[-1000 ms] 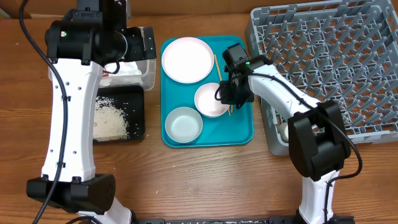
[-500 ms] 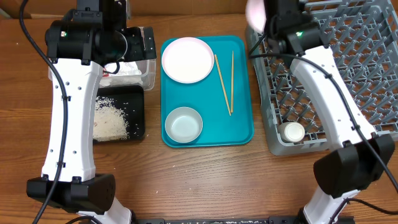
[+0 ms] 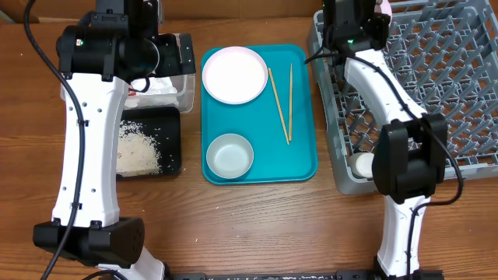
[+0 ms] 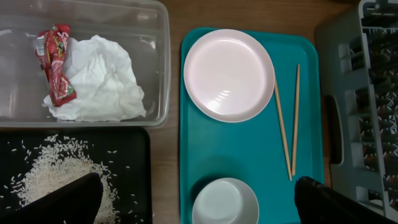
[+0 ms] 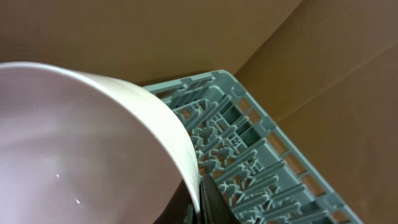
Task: Sort waste into correct bins and load items into the dishwasher
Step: 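Carry the pink bowl with the right gripper into the back of the rack, then move the right gripper back and grasp the white bowl rim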
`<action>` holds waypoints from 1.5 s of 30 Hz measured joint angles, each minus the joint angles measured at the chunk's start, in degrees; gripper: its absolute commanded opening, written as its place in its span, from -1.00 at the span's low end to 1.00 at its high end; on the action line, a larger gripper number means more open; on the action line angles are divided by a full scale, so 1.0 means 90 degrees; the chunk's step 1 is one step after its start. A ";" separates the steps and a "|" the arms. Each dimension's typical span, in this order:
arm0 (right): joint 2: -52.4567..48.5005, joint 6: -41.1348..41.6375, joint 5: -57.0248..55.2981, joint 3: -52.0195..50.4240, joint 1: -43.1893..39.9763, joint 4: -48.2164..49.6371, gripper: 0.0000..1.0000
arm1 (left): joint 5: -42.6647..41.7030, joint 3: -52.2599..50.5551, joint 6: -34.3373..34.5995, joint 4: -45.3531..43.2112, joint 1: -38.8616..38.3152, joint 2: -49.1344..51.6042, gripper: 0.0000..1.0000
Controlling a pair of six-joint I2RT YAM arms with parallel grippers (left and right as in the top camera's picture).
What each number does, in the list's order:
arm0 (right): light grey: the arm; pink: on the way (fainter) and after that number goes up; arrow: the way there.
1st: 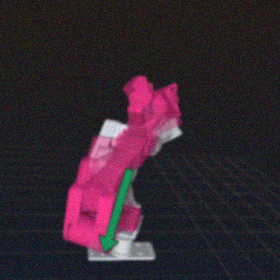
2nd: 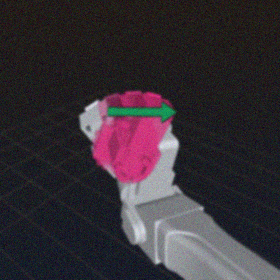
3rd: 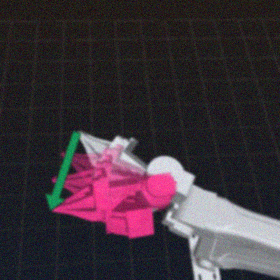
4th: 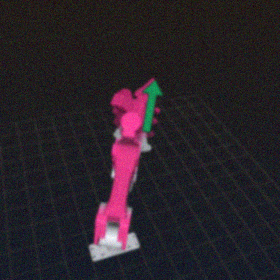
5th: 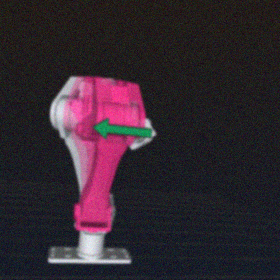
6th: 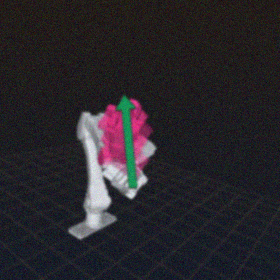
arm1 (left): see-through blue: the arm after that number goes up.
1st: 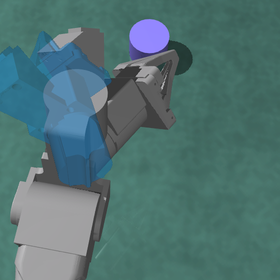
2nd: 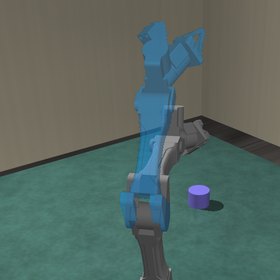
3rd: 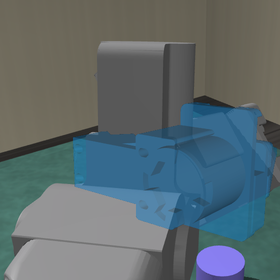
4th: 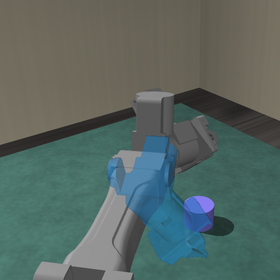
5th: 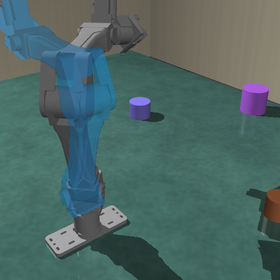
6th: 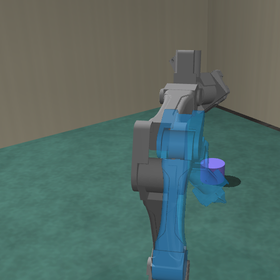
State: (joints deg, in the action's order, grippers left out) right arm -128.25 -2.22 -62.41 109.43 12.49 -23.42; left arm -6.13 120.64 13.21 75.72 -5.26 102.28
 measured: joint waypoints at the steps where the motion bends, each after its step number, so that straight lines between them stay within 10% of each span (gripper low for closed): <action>1: -0.0092 -0.0131 -0.0073 0.0000 -0.0005 0.0175 -0.92 | 0.0000 0.0000 0.0000 0.0000 0.0000 0.0000 1.00; 45: -0.0364 -0.0248 0.0323 0.0002 0.0330 -0.0738 -0.78 | -0.0002 0.0000 0.0000 0.0000 0.0000 0.0000 1.00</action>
State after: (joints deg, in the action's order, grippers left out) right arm -131.52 -4.45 -59.51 109.45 15.46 -30.06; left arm -6.15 120.64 13.21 75.72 -5.26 102.28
